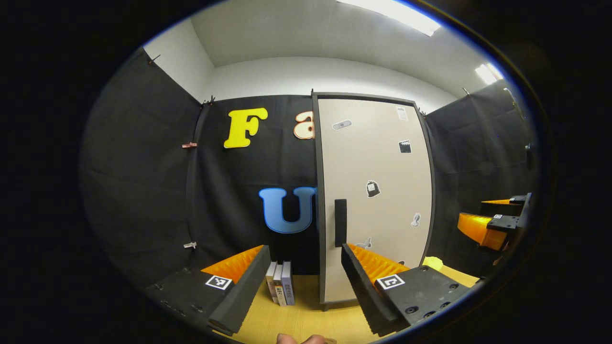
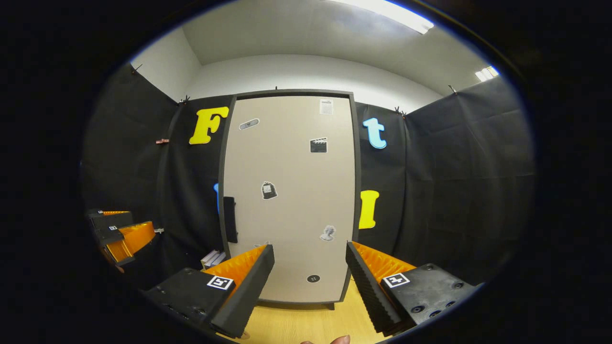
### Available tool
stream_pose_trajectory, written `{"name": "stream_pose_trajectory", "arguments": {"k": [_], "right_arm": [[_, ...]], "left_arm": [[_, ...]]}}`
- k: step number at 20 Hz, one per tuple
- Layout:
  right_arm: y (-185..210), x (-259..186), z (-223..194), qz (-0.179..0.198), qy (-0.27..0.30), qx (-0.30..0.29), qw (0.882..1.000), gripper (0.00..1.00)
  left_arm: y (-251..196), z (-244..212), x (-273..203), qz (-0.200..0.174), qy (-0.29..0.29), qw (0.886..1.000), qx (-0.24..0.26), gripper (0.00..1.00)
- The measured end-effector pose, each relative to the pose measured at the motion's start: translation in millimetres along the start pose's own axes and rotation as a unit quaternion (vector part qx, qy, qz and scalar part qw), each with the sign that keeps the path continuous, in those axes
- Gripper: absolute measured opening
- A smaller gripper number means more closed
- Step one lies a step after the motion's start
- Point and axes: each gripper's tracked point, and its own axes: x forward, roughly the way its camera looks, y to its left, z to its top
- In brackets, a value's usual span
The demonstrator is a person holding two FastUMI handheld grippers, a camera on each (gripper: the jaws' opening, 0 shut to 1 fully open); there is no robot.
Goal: Open the cabinet door with the right hand, grasp the bottle in the cabinet with the left hand and place it on the coaster, then close the cabinet door with the right hand.
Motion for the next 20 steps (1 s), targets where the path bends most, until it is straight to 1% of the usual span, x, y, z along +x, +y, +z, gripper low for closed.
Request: {"name": "stream_pose_trajectory", "arguments": {"k": [4,8,10,13,17,20], "right_arm": [[38,22,-3,0.025,-0.004,-0.005,1.000,0.97],[82,51,-6,0.052,-0.011,0.013,0.998,0.97],[97,69,-4,0.053,-0.028,0.010,0.998,0.97],[126,97,-11,0.065,-0.028,0.012,0.997,0.97],[154,141,-26,0.069,-0.014,0.011,0.997,0.97],[171,170,-45,0.067,0.006,0.018,0.998,0.97]], "left_arm": [[21,-9,-1,0.008,0.006,1.000,-0.003,0.94],[44,-18,-3,0.020,0.010,1.000,-0.009,0.94],[53,-22,-6,0.026,0.010,1.000,-0.005,0.94],[66,-32,-11,0.033,0.013,0.999,0.003,0.94],[73,-45,-19,0.036,0.022,0.999,0.016,0.94],[76,-56,-20,0.035,0.034,0.999,0.008,0.94]]}}
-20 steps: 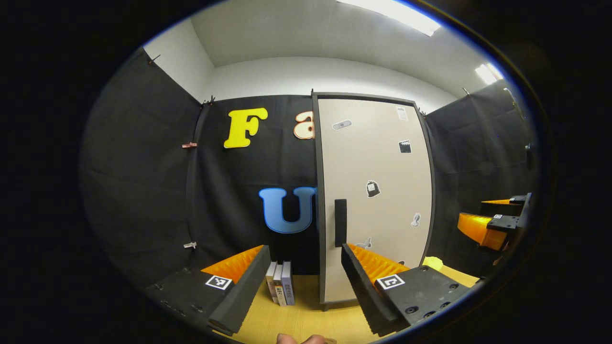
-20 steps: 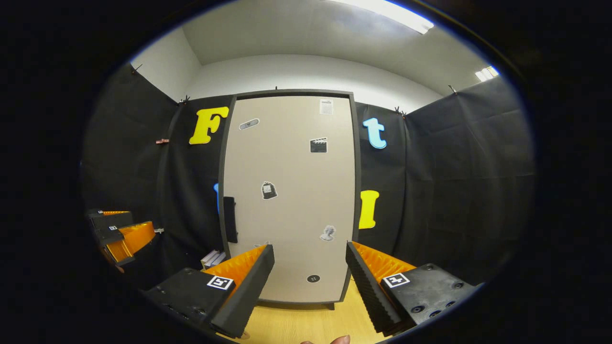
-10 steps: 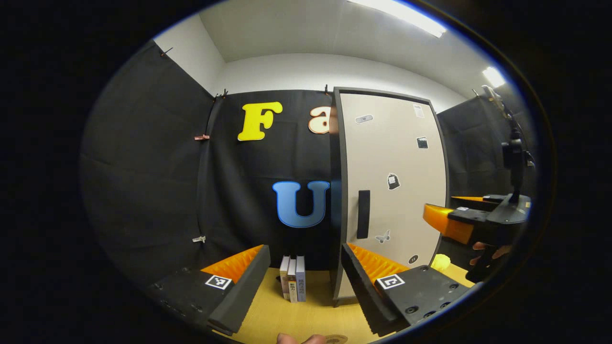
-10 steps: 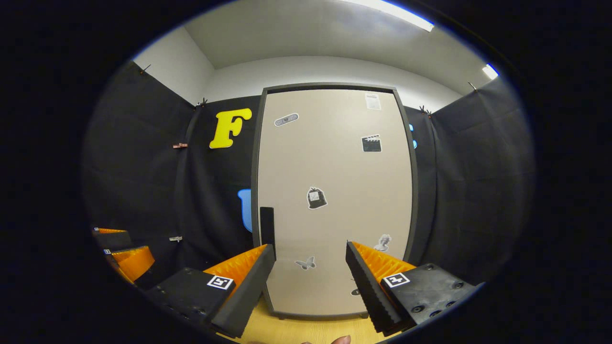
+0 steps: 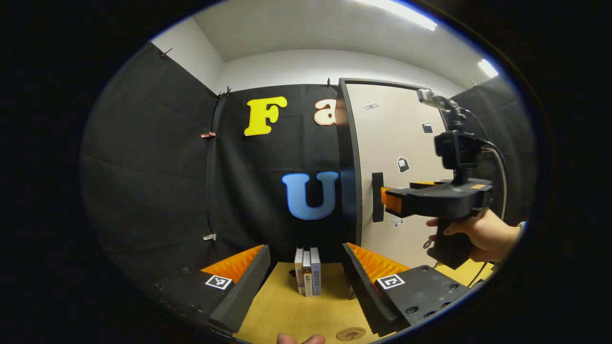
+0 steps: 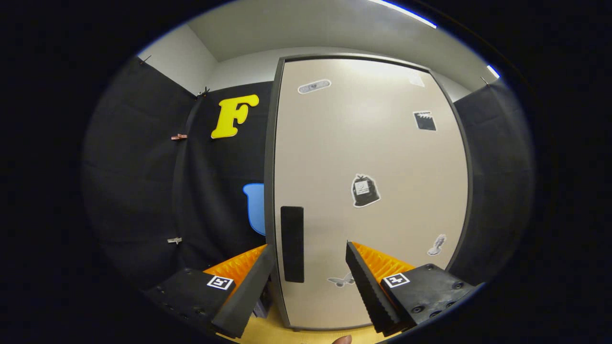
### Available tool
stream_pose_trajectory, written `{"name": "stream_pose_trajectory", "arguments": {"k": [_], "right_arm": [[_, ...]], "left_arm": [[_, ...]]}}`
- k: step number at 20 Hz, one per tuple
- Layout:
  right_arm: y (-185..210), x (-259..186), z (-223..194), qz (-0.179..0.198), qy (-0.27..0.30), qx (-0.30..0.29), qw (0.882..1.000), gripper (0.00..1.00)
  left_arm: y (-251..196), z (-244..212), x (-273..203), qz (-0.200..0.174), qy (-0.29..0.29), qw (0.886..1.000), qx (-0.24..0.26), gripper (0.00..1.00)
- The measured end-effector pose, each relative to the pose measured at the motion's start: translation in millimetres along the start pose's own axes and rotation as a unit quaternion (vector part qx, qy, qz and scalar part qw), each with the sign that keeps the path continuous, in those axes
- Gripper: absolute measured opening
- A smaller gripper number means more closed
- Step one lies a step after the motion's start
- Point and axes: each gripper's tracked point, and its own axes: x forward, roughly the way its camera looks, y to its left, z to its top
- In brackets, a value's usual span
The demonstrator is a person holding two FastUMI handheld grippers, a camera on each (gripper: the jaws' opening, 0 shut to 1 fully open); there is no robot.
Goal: Open the cabinet door with the right hand, grasp the bottle in the cabinet with the left hand and place it on the coaster, then close the cabinet door with the right hand.
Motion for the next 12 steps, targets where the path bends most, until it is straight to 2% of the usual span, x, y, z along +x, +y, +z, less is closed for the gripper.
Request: {"name": "stream_pose_trajectory", "arguments": {"k": [7,8,10,11,12], "right_arm": [[9,53,-21,-0.021,0.010,0.007,1.000,0.94],[7,59,-30,-0.029,0.023,0.009,0.999,0.72],[11,58,-24,-0.035,0.006,0.012,0.999,0.58],[14,54,-25,-0.035,0.008,0.001,0.999,0.58],[16,54,-24,-0.039,0.004,-0.004,0.999,0.39]], "left_arm": [[22,-19,-7,0.019,0.020,1.000,-0.010,0.95],[26,-19,-8,0.022,0.021,0.999,-0.013,0.95],[30,-21,-12,0.030,0.023,0.999,-0.015,0.94],[33,-22,-13,0.033,0.025,0.999,-0.016,0.94],[35,-24,-15,0.036,0.027,0.999,-0.018,0.94]]}}
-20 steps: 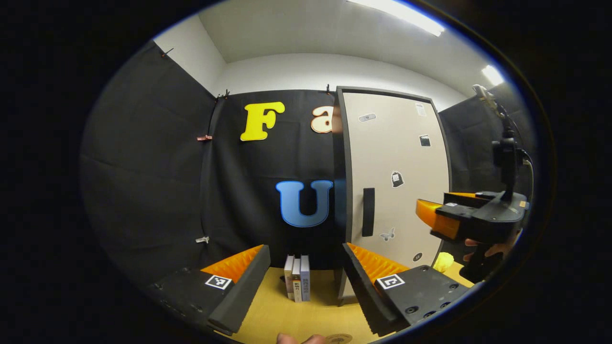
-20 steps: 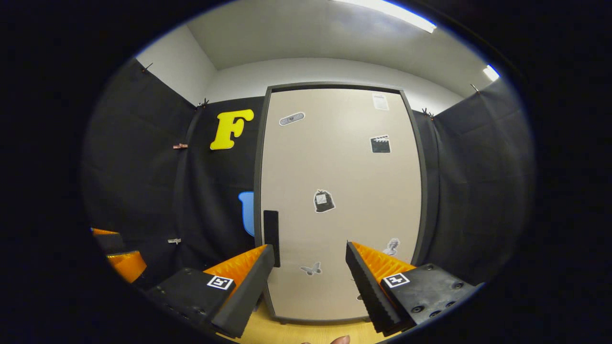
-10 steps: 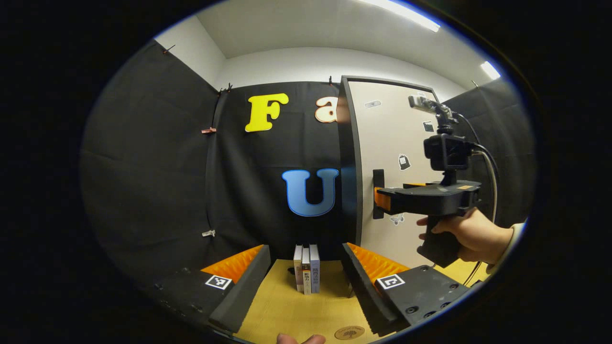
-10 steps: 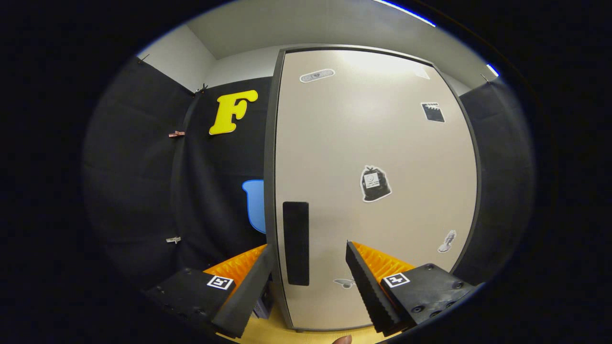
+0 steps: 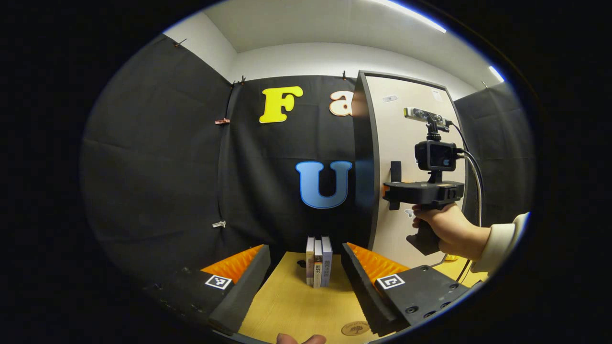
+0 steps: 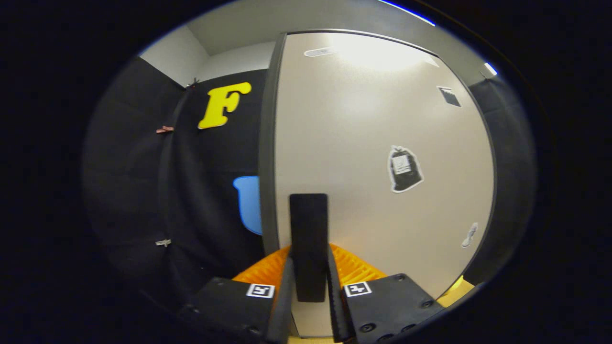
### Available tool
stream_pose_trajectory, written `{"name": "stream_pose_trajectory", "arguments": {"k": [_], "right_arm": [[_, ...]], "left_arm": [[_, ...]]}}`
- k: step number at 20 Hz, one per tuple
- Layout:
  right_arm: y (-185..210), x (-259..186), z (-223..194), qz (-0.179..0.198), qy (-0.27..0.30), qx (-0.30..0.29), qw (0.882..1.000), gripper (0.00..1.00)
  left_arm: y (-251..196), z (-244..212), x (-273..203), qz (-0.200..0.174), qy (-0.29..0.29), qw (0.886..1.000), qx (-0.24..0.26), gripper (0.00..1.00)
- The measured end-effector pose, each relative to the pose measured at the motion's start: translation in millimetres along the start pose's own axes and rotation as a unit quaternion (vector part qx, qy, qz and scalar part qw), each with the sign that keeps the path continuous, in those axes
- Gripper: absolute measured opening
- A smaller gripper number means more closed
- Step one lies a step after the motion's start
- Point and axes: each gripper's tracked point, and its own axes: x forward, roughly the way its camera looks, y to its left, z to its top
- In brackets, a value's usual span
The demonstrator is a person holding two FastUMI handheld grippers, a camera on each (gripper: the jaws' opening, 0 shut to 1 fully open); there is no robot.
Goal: Open the cabinet door with the right hand, grasp the bottle in the cabinet with the left hand and place it on the coaster, then close the cabinet door with the right hand.
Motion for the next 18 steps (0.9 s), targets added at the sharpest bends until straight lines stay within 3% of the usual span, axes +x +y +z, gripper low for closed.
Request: {"name": "stream_pose_trajectory", "arguments": {"k": [3,5,12,18], "right_arm": [[-1,3,-3,0.018,0.015,0.018,1.000,0.30],[0,-2,-2,0.034,0.022,0.015,0.999,0.17],[3,-51,7,0.096,0.033,0.028,0.994,0.16],[-19,-108,12,0.138,0.041,0.048,0.988,0.16]], "left_arm": [[2,0,-6,0.004,0.002,1.000,-0.008,0.95],[3,3,-8,0.004,0.001,1.000,-0.009,0.95],[-13,17,-21,-0.002,-0.016,1.000,-0.006,0.95],[-44,30,-31,-0.019,-0.028,0.999,0.003,0.94]]}}
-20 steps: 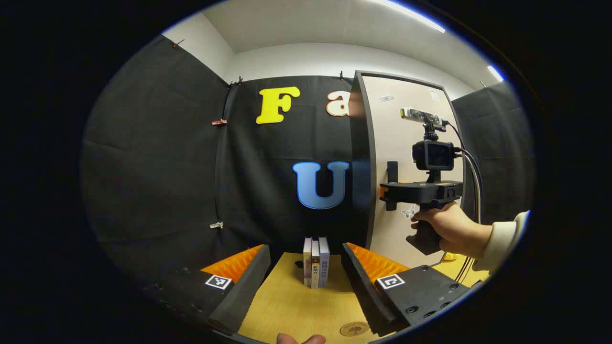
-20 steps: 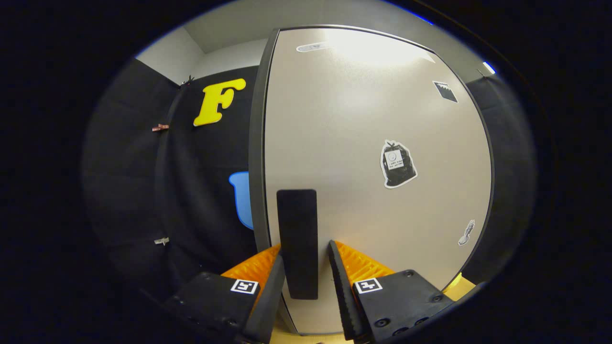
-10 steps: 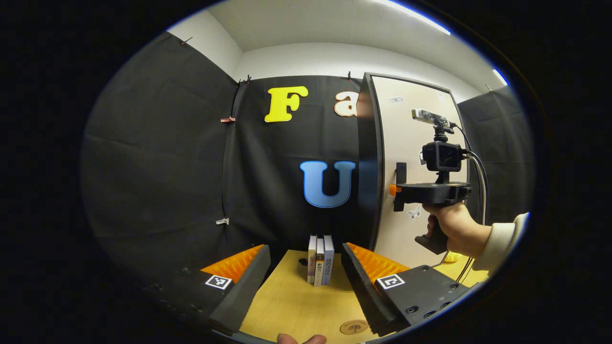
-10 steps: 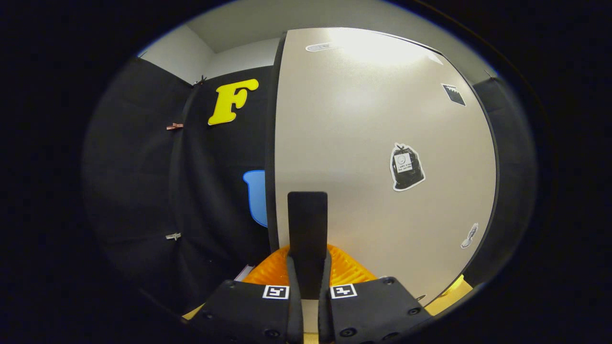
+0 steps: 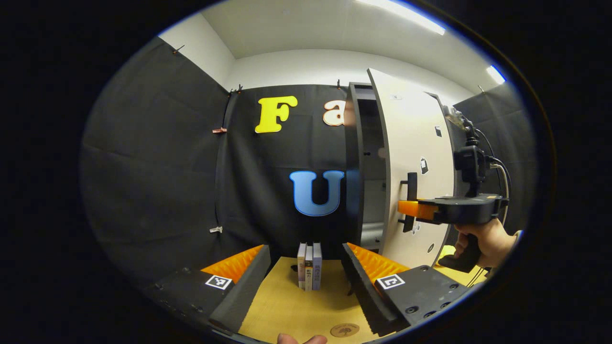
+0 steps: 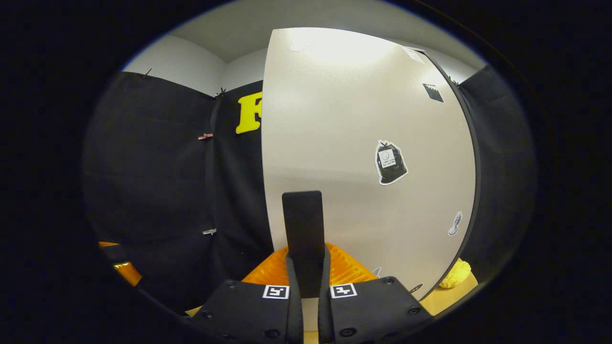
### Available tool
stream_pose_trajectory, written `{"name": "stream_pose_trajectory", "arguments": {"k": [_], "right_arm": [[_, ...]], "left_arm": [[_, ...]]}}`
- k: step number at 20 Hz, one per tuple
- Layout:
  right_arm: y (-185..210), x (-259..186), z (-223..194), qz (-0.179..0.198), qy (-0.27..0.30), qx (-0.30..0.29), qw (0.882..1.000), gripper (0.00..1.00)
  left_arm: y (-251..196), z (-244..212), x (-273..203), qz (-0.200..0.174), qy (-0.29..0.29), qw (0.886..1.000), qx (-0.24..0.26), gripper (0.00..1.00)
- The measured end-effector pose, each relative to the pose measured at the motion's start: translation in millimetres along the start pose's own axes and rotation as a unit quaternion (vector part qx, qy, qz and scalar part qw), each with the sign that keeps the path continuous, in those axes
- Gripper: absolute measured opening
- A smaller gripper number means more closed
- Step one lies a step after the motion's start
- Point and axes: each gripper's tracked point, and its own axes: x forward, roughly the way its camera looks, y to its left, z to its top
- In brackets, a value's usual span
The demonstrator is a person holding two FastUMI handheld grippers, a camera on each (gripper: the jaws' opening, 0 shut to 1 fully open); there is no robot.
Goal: Open the cabinet door with the right hand, grasp the bottle in the cabinet with the left hand and place it on the coaster, then close the cabinet door with the right hand.
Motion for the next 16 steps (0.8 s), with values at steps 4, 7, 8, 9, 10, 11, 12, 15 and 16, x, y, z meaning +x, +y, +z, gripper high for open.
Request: {"name": "stream_pose_trajectory", "arguments": {"k": [4,7,8,9,10,11,12,15,16], "right_arm": [[-9,-37,2,0.005,0.001,0.006,1.000,0.16],[-17,-58,3,0.008,0.007,0.007,1.000,0.16],[-20,-65,3,0.008,0.007,0.009,1.000,0.16],[-24,-74,5,0.005,0.007,0.009,1.000,0.16],[-29,-82,5,0.001,0.006,0.010,1.000,0.16],[-34,-90,6,-0.004,0.006,0.011,1.000,0.16],[-40,-97,6,-0.011,0.006,0.013,1.000,0.16],[-55,-115,9,-0.025,0.007,0.013,1.000,0.16],[-61,-123,10,-0.031,0.006,0.010,0.999,0.16]], "left_arm": [[-21,9,-5,-0.009,-0.008,1.000,0.006,0.94],[-37,13,-4,-0.019,-0.013,1.000,0.005,0.94],[-43,14,-3,-0.023,-0.013,1.000,0.005,0.94],[-48,15,-2,-0.029,-0.012,1.000,0.004,0.94],[-53,15,0,-0.034,-0.013,0.999,0.003,0.94],[-57,16,1,-0.038,-0.013,0.999,0.000,0.94],[-64,16,1,-0.042,-0.014,0.999,-0.002,0.94],[-82,22,1,-0.056,-0.019,0.998,-0.003,0.94],[-87,23,2,-0.061,-0.020,0.998,-0.002,0.92]]}}
